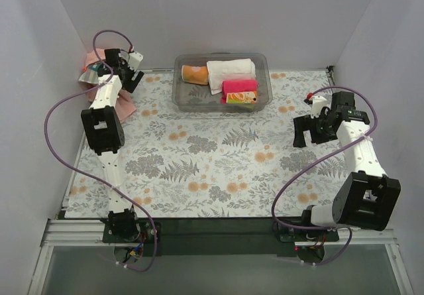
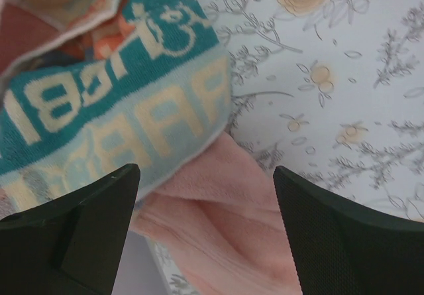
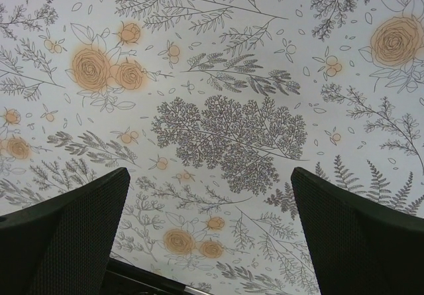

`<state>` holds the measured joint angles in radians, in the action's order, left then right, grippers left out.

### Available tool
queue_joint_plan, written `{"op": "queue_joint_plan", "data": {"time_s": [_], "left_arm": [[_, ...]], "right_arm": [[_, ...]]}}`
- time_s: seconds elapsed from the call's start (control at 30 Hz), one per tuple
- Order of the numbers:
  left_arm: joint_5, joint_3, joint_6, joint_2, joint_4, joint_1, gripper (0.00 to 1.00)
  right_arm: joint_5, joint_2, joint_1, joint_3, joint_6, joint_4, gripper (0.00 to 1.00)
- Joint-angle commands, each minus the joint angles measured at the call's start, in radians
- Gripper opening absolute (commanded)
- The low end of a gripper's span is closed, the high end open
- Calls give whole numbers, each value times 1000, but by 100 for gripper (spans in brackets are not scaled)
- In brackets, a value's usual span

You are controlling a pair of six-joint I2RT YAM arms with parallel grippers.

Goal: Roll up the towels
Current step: Grab a towel with the left arm

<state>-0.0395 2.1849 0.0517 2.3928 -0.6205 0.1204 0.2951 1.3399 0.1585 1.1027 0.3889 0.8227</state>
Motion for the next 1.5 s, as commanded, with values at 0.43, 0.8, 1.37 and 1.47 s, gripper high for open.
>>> {"op": "queue_joint_plan", "data": {"time_s": [0.43, 0.8, 1.37, 1.47], "left_arm": [[82, 39, 174, 118, 347, 4, 51], [108, 90, 177, 123, 403, 7, 0], [119, 214, -36, -78, 666, 93, 0], [89, 210, -90, -129, 696, 99, 0]], "right_arm": [[82, 113, -2, 45, -12, 20, 98], [91, 111, -2, 33, -10, 21, 98], [127, 70, -2, 25, -18, 23, 98], [130, 62, -2, 29, -19, 23, 98]]}}
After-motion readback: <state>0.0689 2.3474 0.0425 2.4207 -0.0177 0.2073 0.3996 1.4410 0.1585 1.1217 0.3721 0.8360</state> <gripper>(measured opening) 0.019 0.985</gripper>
